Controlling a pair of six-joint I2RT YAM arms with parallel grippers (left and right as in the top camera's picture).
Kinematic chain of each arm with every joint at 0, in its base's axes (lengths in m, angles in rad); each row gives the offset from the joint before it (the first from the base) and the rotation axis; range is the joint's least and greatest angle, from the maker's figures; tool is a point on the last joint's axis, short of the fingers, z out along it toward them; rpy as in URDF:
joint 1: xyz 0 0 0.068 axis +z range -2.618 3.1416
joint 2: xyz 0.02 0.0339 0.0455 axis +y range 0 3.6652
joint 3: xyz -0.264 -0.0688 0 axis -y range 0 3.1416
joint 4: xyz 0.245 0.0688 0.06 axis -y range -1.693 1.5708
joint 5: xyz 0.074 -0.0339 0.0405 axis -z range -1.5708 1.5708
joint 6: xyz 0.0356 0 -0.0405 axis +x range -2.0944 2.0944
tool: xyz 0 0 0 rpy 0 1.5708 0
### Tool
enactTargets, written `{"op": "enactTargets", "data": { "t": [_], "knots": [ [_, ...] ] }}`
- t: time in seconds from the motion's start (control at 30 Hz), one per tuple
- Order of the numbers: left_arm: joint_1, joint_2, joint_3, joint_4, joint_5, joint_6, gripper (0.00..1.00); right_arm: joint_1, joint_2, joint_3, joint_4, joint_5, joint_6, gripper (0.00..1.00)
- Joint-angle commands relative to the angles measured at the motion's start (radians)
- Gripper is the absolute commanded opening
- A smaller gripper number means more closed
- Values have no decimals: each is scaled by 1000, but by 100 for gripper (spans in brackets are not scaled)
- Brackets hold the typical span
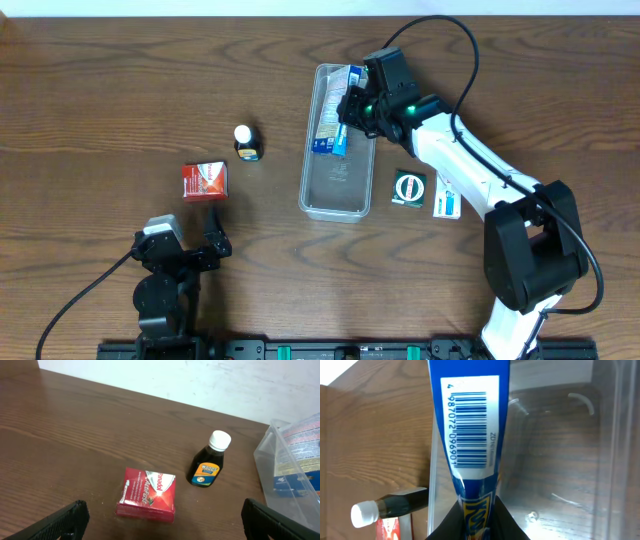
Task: Pack container
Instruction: 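Carry the blue box left and lower it into the clear container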
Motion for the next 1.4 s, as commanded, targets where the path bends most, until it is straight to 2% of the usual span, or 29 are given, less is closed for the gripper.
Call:
{"op": "enactTargets", "data": {
  "t": [0.0,0.07,0.1,0.17,0.47,0.6,0.73,1.0,1.23,1.37],
  "knots": [
    [-2,-1,-23,-13,7,14,98,8,15,4,9,-31,15,26],
    [-2,-1,-23,-14,7,14,98,7,17,4,5,-31,15,49],
    [-2,-1,-23,-14,7,14,98,7,17,4,4,-35,13,55],
    [-2,-1,-23,-13,7,14,98,5,13,4,6,-54,-11,57],
    [-2,-1,-23,-13,7,14,98,3,-72,4,5,-60,-84,24],
    [-2,-1,-23,-13,7,14,98,36,-63,4,13,-52,-100,1],
    [-2,-1,-23,-14,7,14,98,76,-30,4,80,-40,-155,1],
    [-2,-1,-23,-13,7,14,98,104,60,4,182,-3,-154,1],
    [-2,-1,-23,-14,7,14,98,74,69,4,151,0,-159,1],
    [-2,-1,-23,-13,7,14,98,49,68,4,71,0,-158,1]
  ]
}}
